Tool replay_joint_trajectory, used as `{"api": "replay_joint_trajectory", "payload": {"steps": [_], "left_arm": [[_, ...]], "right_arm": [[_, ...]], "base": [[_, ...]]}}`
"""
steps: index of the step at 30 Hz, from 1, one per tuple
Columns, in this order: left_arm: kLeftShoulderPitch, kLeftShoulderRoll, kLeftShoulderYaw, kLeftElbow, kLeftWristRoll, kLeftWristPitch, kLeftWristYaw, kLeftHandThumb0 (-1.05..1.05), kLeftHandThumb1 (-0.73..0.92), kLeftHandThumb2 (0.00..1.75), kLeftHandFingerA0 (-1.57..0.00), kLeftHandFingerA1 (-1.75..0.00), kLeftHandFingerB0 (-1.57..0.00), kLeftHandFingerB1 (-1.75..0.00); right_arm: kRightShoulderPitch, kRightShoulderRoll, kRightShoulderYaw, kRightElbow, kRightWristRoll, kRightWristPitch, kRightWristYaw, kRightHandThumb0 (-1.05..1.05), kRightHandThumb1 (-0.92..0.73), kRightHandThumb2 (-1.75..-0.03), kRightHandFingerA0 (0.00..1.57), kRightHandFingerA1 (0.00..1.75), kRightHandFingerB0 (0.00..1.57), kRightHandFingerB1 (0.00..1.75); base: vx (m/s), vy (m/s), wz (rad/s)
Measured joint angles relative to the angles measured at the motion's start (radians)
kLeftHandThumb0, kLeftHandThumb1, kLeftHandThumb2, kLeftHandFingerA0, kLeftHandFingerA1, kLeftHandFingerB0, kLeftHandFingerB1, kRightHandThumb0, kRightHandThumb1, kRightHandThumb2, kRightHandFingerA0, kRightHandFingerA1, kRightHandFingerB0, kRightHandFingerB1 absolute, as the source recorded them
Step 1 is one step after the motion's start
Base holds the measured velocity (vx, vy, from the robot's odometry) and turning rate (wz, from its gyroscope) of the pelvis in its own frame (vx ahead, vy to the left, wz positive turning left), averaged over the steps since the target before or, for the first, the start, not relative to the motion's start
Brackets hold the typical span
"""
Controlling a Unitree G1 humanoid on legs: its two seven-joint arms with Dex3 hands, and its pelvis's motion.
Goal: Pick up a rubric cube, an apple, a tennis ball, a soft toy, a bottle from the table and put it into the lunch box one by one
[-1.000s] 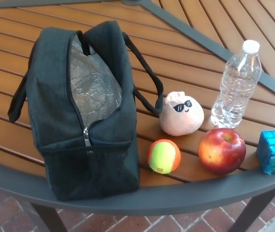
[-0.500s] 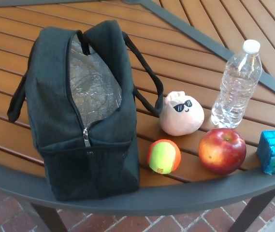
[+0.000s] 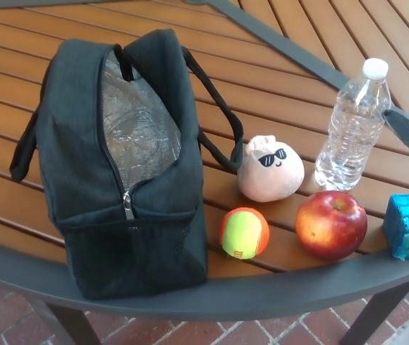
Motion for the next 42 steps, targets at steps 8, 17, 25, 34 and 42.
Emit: {"api": "replay_joint_trajectory", "payload": {"steps": [8, 17, 25, 34, 42], "left_arm": [[0.005, 0.0, 0.001, -0.001, -0.002, 0.0, -0.003, 0.17, 0.5, 0.95, -1.01, -1.08, -0.93, -0.92], [0.006, 0.007, 0.005, 0.054, -0.009, 0.0, -0.014, 0.13, 0.51, 0.93, -0.97, -1.07, -0.92, -0.92], [0.017, 0.01, 0.002, 0.033, -0.021, 0.001, -0.021, 0.14, 0.5, 1.0, -0.99, -1.08, -0.94, -0.96], [0.025, 0.01, 0.002, 0.054, -0.035, 0.0, -0.038, 0.15, 0.48, 1.05, -1.03, -1.08, -0.95, -0.96], [0.043, 0.01, 0.006, 0.067, -0.041, 0.0, -0.048, 0.17, 0.48, 1.11, -1.08, -1.18, -0.97, -1.0]], "right_arm": [[-0.112, 0.003, 0.035, 0.161, -0.013, 0.139, 0.011, -0.69, -0.46, -0.81, 0.09, 0.57, 0.16, 0.43], [-0.16, 0.021, 0.064, 0.286, -0.028, 0.306, 0.02, -0.68, -0.56, -0.58, 0.11, 0.58, 0.23, 0.32], [-0.163, 0.04, 0.082, 0.261, -0.028, 0.332, 0.036, -0.37, -0.26, -0.89, 0.04, 0.55, 0.0, 0.48], [-0.202, 0.001, 0.207, 0.29, -0.073, 0.326, 0.089, -0.68, -0.41, -0.8, 0.02, 0.39, 0.09, 0.36], [-0.248, -0.015, 0.26, 0.413, -0.115, 0.291, 0.098, -0.72, -0.48, -0.57, 0.0, 0.33, 0.1, 0.3]], "base": [[0.0, 0.0, 0.0], [0.0, 0.0, 0.0], [0.0, 0.0, 0.0], [0.0, 0.0, 0.0], [0.0, 0.0, 0.0]]}}
